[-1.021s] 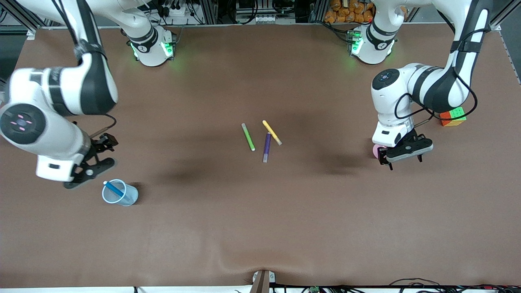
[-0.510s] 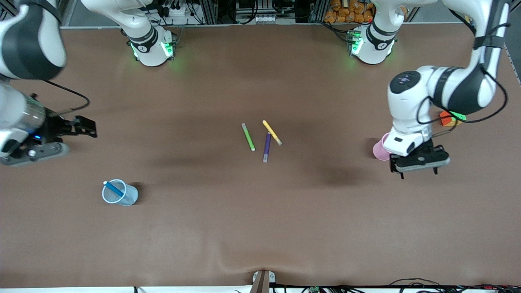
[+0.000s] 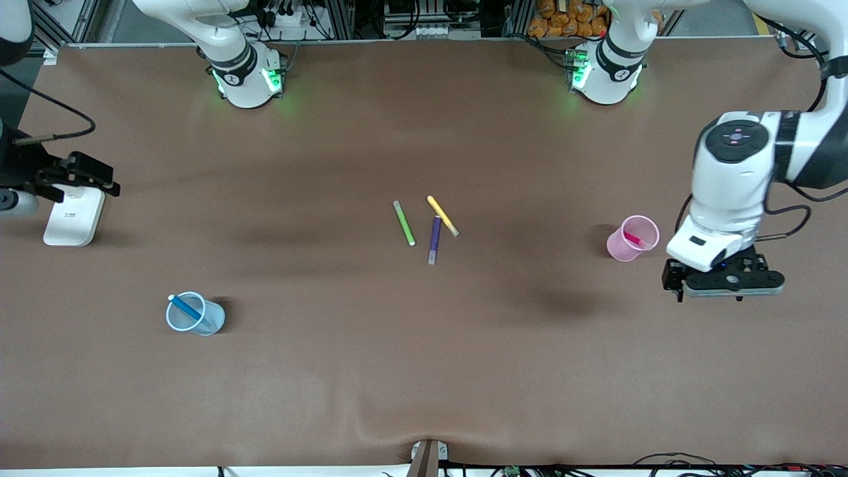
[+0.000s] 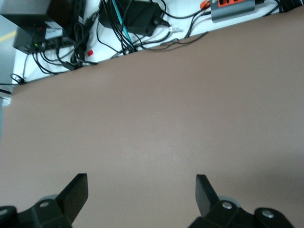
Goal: Place pink and blue markers in matching cups
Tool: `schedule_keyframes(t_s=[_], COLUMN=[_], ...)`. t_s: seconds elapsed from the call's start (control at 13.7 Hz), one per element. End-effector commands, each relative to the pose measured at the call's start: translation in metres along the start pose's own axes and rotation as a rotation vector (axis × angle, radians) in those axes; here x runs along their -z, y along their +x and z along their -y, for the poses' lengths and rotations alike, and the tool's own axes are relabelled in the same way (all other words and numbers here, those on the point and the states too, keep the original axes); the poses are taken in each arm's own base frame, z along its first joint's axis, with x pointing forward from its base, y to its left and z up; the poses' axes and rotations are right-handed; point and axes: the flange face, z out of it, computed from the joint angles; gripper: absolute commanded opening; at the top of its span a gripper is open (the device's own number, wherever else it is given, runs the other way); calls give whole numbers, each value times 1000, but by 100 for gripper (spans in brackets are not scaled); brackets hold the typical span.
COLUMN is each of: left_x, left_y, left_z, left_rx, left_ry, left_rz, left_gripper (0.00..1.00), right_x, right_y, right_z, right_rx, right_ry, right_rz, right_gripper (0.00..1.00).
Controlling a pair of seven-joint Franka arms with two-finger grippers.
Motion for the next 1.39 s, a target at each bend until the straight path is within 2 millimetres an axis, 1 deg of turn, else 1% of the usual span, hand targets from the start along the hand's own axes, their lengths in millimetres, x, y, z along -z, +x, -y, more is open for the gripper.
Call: schedule_keyframes(t_s=[0.0,0.15,0.22,0.29,0.36,0.44,0.51,0.66,0.88,0.95,1.02,1.09,1.24,1.31], left_x=[46,87,106,120,131,147,158,183,209,213,222,235,252,254], left_y=[19,33,34,34,31,25,20,6,-11,-15,-19,-25,-35,-36], left_z=[5,20,27,33,36,44,50,62,84,90,96,102,108,109], left_rx=[35,59,60,54,31,23,28,26,3,10,2,-13,-11,-20], left_ry=[-66,-134,-157,-173,-184,-198,-215,-248,-269,-267,-271,-278,-293,-297], left_rz=[143,274,310,336,364,381,395,435,465,476,477,469,476,477], left_gripper=[100,100,100,100,100,100,100,100,100,100,100,100,100,100], right_x=[6,14,21,29,27,28,29,37,44,47,48,48,45,46], right_y=[-12,-11,-11,-11,-12,-13,-15,-19,-18,-18,-18,-18,-20,-21], right_z=[0,-1,-1,-2,-2,-2,-3,-10,-15,-15,-15,-16,-16,-17], right_rx=[-27,-12,-17,-21,-24,-24,-27,-33,-34,-29,-29,-32,-46,-48], right_ry=[19,-2,-16,-16,-15,-15,-14,-15,-21,-23,-24,-22,-21,-20], right_rz=[-14,-32,-48,-59,-54,-57,-61,-74,-86,-92,-95,-94,-86,-88], right_gripper=[100,100,100,100,100,100,100,100,100,100,100,100,100,100])
